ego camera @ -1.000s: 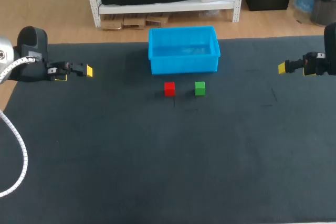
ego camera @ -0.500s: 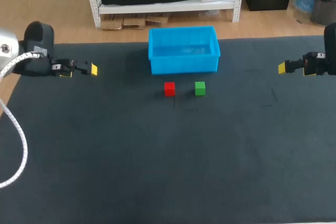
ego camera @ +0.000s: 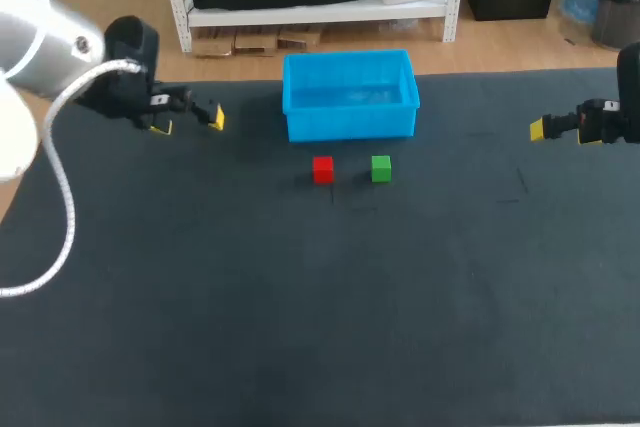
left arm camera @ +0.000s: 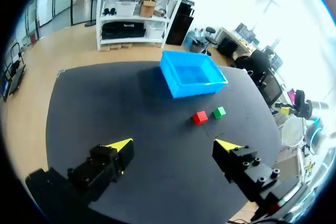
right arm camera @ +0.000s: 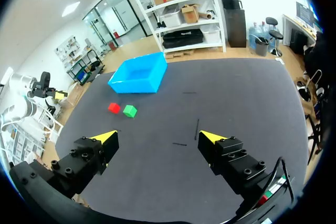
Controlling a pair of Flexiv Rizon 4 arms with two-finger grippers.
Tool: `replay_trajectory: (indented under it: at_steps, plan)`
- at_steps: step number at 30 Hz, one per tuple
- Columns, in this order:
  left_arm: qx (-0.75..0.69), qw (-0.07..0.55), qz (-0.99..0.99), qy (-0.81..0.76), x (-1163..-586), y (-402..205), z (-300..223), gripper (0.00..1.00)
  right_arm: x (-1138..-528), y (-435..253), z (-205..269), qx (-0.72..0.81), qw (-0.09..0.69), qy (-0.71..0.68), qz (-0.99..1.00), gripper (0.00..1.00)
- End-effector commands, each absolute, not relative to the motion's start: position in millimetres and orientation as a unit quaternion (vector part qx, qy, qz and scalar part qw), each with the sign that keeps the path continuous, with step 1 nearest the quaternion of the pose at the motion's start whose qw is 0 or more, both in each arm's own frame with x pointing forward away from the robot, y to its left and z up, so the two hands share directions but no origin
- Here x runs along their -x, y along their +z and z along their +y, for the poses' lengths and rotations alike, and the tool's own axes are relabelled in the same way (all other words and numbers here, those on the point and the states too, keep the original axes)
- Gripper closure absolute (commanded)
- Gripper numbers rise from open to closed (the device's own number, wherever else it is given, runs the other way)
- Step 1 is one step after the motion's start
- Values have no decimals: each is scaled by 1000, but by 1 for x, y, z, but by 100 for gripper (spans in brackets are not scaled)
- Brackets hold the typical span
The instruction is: Use the left arm to pick the red cube and place it into the blue plastic box first, then use the right arm to grasp the green cube and put it into the same blue plastic box after the first action is fully finished.
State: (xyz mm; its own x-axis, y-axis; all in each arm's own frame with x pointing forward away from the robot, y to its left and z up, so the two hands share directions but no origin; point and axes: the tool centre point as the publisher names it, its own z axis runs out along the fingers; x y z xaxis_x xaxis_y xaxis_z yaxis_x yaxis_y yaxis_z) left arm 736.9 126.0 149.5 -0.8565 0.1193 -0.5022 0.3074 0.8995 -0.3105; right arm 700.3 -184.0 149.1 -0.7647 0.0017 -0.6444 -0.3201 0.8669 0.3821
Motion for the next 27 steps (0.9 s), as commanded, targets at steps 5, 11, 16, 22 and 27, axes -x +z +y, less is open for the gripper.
replay_trajectory:
  at_steps: [5, 11, 16, 22, 27]
  plan:
    - [-85, 167, 975, -116, -749, 141, 95, 0, -700, 149, -184, 88, 331, 243, 908, 0]
    - [-83, 184, 962, -182, -748, 139, 80, 0, -700, 149, -184, 88, 331, 243, 908, 0]
    - [-83, 184, 962, -182, -748, 139, 80, 0, -700, 149, -184, 88, 331, 243, 908, 0]
    - [-83, 184, 962, -182, -748, 139, 80, 0, -700, 149, -184, 88, 331, 243, 908, 0]
    - [-83, 184, 962, -182, -748, 139, 80, 0, -700, 149, -184, 88, 331, 243, 908, 0]
